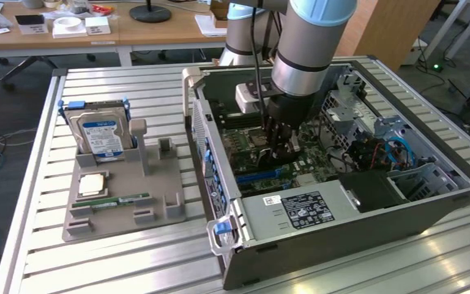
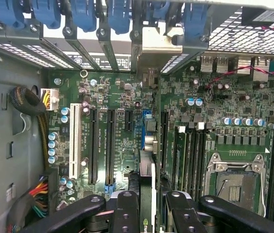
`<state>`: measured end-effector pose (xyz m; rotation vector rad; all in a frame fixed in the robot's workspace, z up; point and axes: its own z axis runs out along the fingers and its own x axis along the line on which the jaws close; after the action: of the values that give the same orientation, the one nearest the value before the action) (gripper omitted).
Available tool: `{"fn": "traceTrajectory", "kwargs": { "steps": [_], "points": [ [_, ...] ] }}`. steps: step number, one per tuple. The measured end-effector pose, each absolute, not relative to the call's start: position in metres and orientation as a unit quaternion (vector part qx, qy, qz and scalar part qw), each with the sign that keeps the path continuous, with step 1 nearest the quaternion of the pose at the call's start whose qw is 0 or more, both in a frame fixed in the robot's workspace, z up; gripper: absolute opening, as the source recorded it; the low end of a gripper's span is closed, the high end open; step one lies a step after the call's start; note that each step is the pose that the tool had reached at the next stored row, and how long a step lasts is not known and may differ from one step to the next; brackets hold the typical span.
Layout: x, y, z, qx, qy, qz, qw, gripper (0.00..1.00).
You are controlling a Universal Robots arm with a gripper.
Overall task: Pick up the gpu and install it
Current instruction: 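Insert the gpu into the slot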
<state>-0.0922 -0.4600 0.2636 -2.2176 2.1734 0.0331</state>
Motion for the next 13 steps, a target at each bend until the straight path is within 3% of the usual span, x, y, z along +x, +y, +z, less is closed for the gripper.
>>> {"fn": "traceTrajectory", "kwargs": {
  "steps": [13],
  "points": [
    [-0.0955,-0.4601,0.2637,-0.714,0.700,0.011,0.018,0.26]
  ]
}}
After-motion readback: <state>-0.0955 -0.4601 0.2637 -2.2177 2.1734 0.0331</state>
